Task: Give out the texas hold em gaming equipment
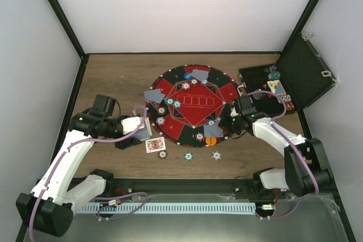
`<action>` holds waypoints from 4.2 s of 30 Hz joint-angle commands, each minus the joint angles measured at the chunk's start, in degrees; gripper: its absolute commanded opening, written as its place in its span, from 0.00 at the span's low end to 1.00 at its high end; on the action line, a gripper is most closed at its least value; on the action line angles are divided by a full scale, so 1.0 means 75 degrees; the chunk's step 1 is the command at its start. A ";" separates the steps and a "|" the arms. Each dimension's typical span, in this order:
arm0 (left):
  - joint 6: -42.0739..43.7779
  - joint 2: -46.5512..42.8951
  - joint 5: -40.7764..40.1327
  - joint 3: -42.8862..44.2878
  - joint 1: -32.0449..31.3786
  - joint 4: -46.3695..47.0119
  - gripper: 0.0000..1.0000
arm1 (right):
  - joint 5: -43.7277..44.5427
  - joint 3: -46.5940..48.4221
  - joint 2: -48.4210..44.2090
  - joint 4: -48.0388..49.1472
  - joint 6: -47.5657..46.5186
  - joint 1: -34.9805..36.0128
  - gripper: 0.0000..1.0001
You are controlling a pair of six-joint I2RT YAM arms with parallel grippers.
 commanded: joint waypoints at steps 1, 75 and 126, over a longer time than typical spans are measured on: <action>0.0097 -0.0024 0.0174 0.0081 0.0006 0.0128 0.04 | 0.0408 0.0061 -0.0191 -0.0461 -0.0153 -0.0074 0.01; 0.0070 -0.0061 0.0294 0.0218 0.0005 0.0082 0.04 | -0.2842 0.2025 0.0675 0.2803 0.2058 0.3204 0.89; 0.0177 -0.0194 0.0236 0.0226 0.0005 -0.0050 0.04 | -0.3838 0.2664 0.3796 0.4512 0.2350 0.4081 0.66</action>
